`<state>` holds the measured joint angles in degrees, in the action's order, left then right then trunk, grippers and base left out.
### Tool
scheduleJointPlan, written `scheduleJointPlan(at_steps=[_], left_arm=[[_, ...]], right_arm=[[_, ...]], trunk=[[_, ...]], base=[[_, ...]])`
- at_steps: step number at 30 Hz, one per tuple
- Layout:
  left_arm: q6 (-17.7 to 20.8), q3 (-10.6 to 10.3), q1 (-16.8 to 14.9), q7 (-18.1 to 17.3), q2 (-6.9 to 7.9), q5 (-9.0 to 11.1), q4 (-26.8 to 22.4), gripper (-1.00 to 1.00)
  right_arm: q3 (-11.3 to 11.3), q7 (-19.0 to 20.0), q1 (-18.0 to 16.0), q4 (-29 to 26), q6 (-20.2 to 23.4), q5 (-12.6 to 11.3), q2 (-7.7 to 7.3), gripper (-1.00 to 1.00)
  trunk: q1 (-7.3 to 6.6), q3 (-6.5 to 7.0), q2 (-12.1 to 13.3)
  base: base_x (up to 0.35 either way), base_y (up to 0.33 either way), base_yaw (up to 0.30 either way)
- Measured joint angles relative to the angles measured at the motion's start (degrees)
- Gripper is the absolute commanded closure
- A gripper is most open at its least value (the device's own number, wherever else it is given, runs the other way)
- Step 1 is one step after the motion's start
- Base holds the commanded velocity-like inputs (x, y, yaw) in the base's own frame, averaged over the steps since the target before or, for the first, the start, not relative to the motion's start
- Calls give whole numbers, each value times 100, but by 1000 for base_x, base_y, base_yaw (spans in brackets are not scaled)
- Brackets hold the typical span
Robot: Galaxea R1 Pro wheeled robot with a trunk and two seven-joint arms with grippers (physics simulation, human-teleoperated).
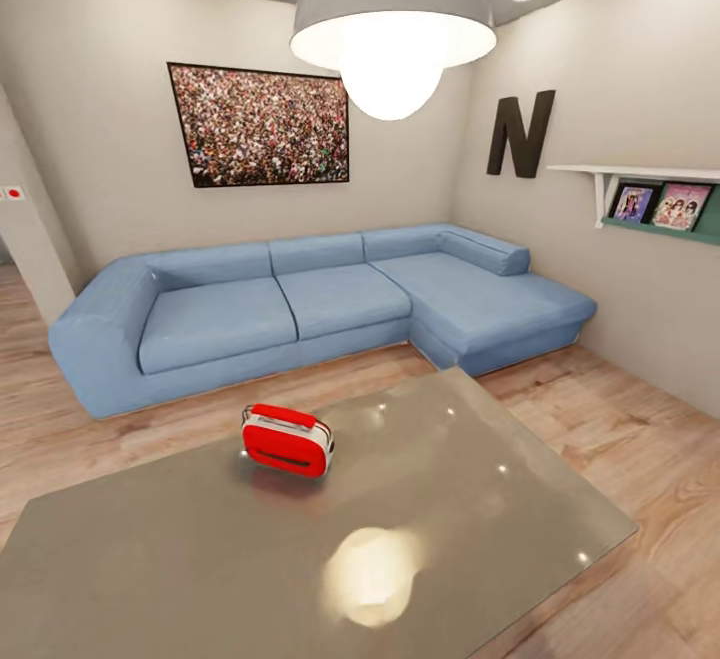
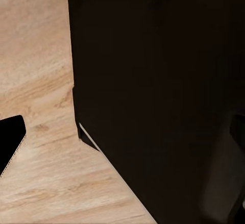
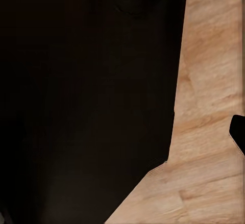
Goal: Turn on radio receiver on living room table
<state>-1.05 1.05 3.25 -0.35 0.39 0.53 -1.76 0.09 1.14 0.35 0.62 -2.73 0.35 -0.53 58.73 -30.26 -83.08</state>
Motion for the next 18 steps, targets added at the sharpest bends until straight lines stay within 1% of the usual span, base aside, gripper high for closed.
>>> scheduleJointPlan(at_steps=[5, 10, 13, 18], left_arm=[[0, 0, 0, 0, 2, 0, 0, -100], [0, 0, 0, 5, 5, 0, 0, -100], [0, 0, 0, 6, 5, 0, 0, -100], [0, 0, 0, 7, 5, 0, 0, -100]], right_arm=[[0, 0, 0, 0, 0, -3, 3, -100], [0, 0, 0, 0, -3, -5, 6, -100], [0, 0, 0, 0, -7, 2, 2, -100], [0, 0, 0, 0, -8, 8, 0, -100]], trunk=[[0, 0, 0], [0, 0, 0], [0, 0, 0], [0, 0, 0]], base=[[278, 0, 0], [71, 0, 31], [12, 0, 194], [3, 0, 252]])
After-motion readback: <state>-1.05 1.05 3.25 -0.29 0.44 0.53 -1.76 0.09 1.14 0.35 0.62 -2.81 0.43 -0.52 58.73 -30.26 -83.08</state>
